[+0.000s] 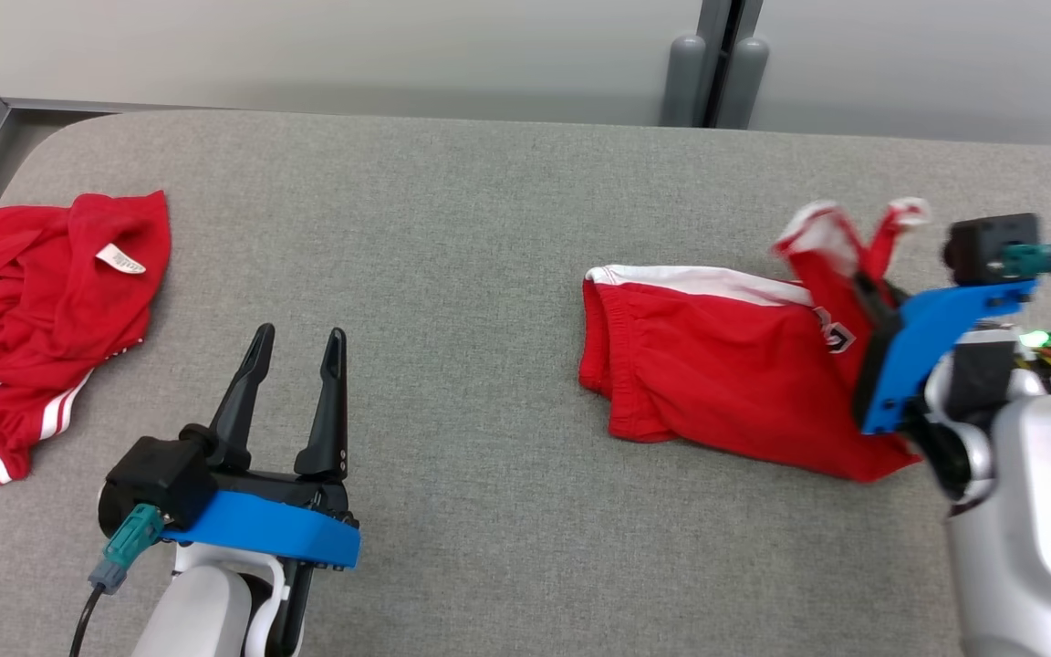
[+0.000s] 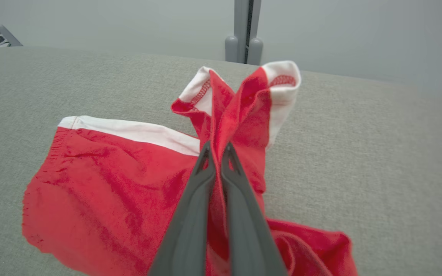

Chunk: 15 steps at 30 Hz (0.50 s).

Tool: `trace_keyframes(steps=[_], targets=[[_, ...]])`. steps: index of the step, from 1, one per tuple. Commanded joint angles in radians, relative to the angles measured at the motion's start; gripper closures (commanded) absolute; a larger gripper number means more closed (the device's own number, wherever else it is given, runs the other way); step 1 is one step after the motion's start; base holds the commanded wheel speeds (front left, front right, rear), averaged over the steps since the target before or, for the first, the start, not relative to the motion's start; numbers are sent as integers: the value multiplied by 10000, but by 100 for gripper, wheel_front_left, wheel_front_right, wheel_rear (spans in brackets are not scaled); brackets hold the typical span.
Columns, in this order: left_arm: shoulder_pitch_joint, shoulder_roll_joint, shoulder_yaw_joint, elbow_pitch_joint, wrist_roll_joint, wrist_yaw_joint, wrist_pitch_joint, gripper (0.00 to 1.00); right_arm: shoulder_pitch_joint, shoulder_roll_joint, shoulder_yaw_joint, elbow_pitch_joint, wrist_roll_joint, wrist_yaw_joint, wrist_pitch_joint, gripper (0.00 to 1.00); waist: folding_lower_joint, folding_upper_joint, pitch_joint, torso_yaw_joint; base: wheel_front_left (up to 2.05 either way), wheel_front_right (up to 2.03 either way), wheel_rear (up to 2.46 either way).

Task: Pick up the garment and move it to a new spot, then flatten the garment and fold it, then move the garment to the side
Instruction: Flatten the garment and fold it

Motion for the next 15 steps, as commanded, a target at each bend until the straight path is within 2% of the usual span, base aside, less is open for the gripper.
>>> trace_keyframes(steps=[1,6,10,15], targets=[[67,77,15,-23,-1,-68,-46,0,-32,109,299,3,90,5,46,100,0,0,22,31,0,0,0],[85,66,6,-32,-89,-68,-47,0,-553,384,1585,726,146,5,-25,100,0,0,158,101,0,0,0],[-69,21,-106,-6,-143,-68,-46,0,-955,410,2717,1642,1035,5,-253,100,0,0,324,284,0,0,0],[-177,-38,-181,36,-171,-69,-47,0,-1410,404,3627,2693,1771,5,-689,100,0,0,418,422,0,0,0]])
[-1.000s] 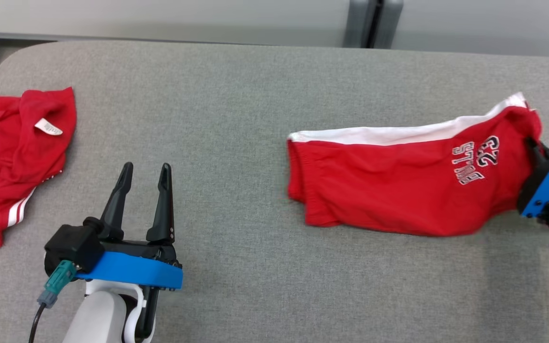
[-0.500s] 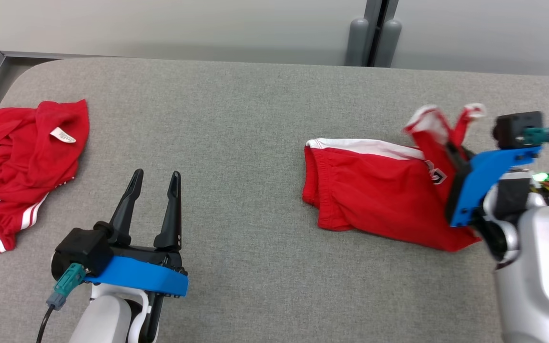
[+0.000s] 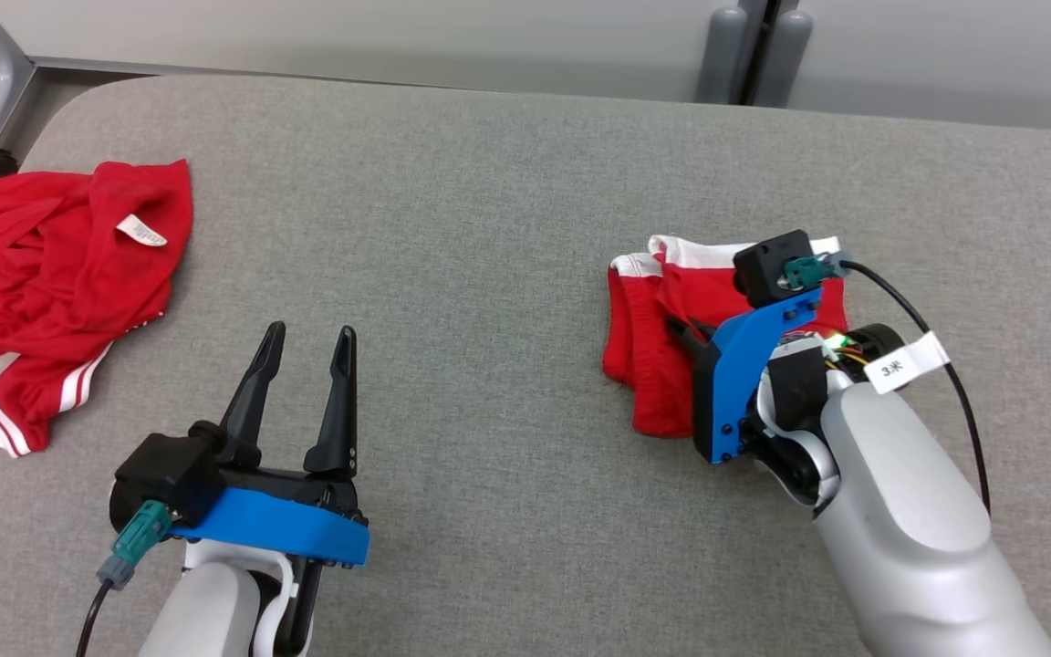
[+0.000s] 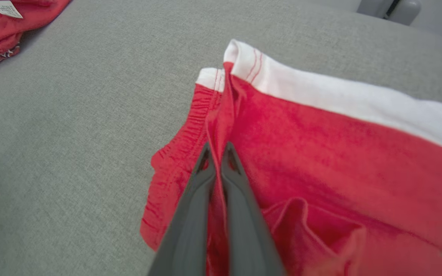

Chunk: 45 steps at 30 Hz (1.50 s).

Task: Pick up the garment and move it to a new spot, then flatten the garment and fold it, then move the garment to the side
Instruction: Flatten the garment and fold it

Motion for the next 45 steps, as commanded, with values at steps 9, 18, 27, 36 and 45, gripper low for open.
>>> trace_keyframes(steps=[9,18,27,36,45], targets=[[-26,-2,94,87,-10,-69,-46,0,-754,-12,1050,812,2366,5,-1140,0,0,0,-92,-53,0,0,0],[188,50,296,63,80,-69,-46,0,-682,-317,85,153,2251,5,-2614,0,0,0,-454,-439,0,0,0],[272,270,425,112,278,-48,-46,0,1158,-1171,-2087,-472,-374,7,-3299,0,0,0,-608,-693,0,0,0],[122,480,474,114,340,-48,-47,0,2055,-548,-1786,-542,-1803,5,-3265,100,0,0,-421,-823,0,0,0],[136,496,344,200,247,-48,-46,0,2207,-80,800,-475,-1061,5,-2230,100,0,0,-535,-730,0,0,0]])
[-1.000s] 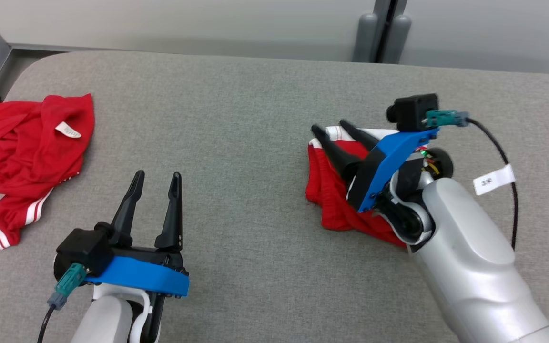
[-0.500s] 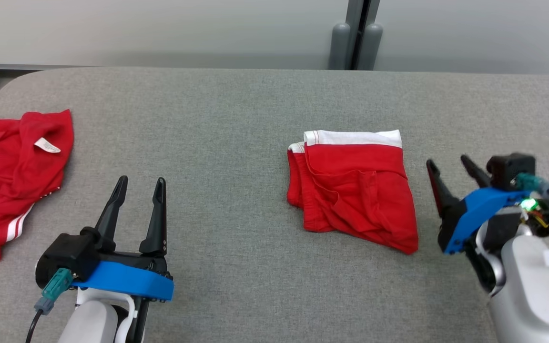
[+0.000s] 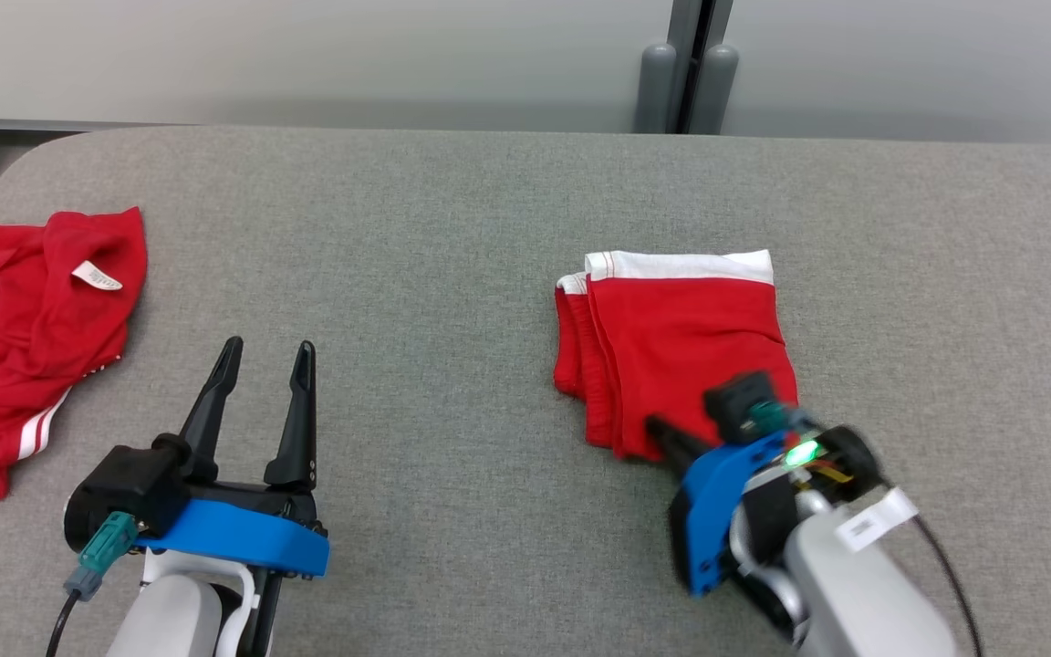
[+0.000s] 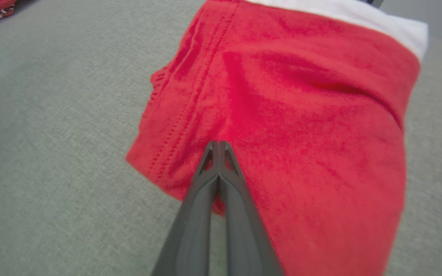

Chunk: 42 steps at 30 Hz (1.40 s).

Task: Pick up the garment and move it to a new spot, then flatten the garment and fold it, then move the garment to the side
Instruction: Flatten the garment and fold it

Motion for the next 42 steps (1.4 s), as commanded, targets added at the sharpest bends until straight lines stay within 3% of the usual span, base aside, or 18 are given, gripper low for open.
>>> trace_keyframes(steps=[1,6,10,12,19,26,35,42], targets=[[5,18,-11,15,-42,-21,-46,0,271,75,393,-160,264,5,113,100,0,0,-35,-7,0,0,0],[212,21,124,52,-46,-21,-46,0,820,108,2251,-1250,2302,5,656,100,0,0,-204,-97,0,0,0],[399,5,326,60,27,-21,-46,0,1112,65,2303,-2265,3092,5,41,100,0,0,-412,-265,0,0,0],[481,-11,457,55,96,-21,-48,0,1344,25,1941,-2707,3286,7,-520,0,0,0,-543,-362,0,0,0],[896,-30,995,9,290,-21,-46,0,2280,-83,-580,-3917,2366,5,-2172,0,0,0,-987,-867,0,0,0],[1376,-89,1608,-81,485,-21,-46,0,3091,-100,-2643,-4236,1102,5,-2204,0,0,0,-1309,-1330,0,0,0],[1997,-291,2038,60,840,2,-46,0,3290,-367,-3408,-3979,696,5,-1702,0,0,0,-1663,-1578,0,0,0],[2017,-365,1982,201,1011,-11,-46,0,3061,-374,-3501,-3379,674,5,-2010,0,0,0,-1762,-1551,0,0,0]])
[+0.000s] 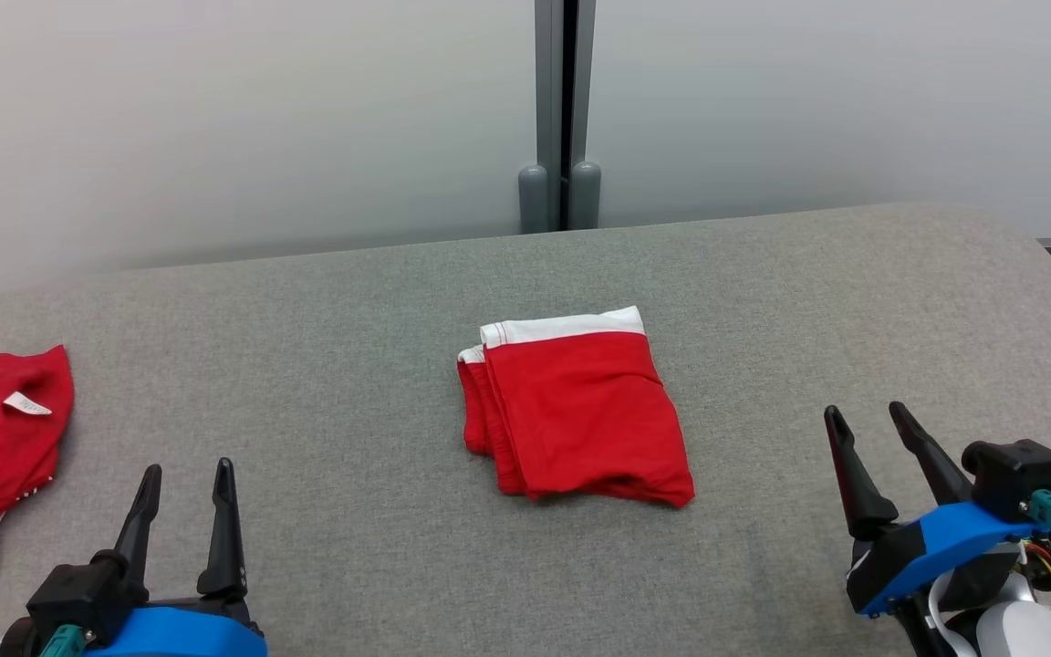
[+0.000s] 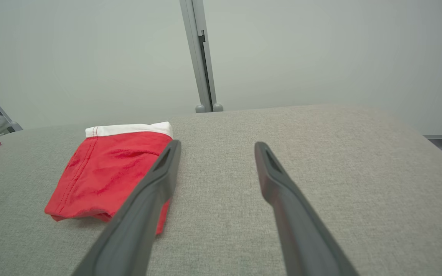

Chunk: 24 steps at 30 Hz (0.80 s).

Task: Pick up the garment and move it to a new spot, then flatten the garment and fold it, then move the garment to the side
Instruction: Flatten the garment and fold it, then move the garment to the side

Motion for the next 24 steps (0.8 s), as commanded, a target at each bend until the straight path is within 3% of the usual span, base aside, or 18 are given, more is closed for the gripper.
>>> trace_keyframes(steps=[1,16,24], targets=[[25,20,-18,40,95,-14,-46,0,-106,7,-8,90,-19,5,-94,0,1,0,3,21,0,0,0],[-119,136,-173,50,83,-21,-46,0,-161,176,83,527,152,5,-34,0,1,0,160,83,0,0,0],[-537,192,-298,-170,65,-22,-46,0,-1266,240,277,517,198,5,1165,0,1,0,711,333,0,0,0]])
